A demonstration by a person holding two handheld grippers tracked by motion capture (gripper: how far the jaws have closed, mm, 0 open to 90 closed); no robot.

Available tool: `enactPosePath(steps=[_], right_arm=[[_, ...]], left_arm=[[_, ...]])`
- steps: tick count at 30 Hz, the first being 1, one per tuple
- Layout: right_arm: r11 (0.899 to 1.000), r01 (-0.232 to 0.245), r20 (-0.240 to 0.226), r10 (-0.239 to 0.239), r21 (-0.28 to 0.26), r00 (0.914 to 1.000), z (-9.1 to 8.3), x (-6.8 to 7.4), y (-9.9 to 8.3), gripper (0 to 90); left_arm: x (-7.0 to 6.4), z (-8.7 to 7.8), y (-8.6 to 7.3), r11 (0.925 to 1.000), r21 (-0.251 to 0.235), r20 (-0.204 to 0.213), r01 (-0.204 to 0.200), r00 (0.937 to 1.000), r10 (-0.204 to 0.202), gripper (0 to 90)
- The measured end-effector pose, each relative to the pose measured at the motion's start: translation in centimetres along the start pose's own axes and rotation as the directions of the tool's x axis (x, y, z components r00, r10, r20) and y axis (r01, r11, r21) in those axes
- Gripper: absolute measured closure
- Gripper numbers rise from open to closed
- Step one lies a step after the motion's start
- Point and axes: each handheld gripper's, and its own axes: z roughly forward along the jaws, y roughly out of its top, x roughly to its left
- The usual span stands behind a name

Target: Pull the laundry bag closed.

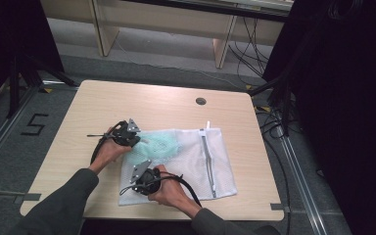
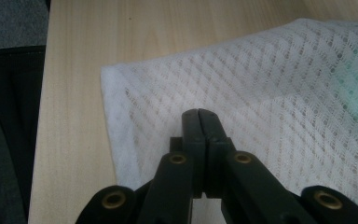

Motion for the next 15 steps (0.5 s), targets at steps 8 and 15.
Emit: enactPosePath(steps=[8,15], right_arm=[[0.998,-0.053,-0.01,0.053,-0.027,0.9986,-1.0,-0.3,-0.3,90.0],[0.989,-0.109,0.026,0.113,-0.103,0.9933,-5.5,-2.1,-1.9,90.0]], left_arm=[[-0.2,-0.5,0.4,0.9996,-0.013,-0.017,-0.027,0.9995,0.027,87.2],[-0.6,-2.4,1.3,0.9972,-0.075,0.017,0.0,0.9999,0.001,84.9]])
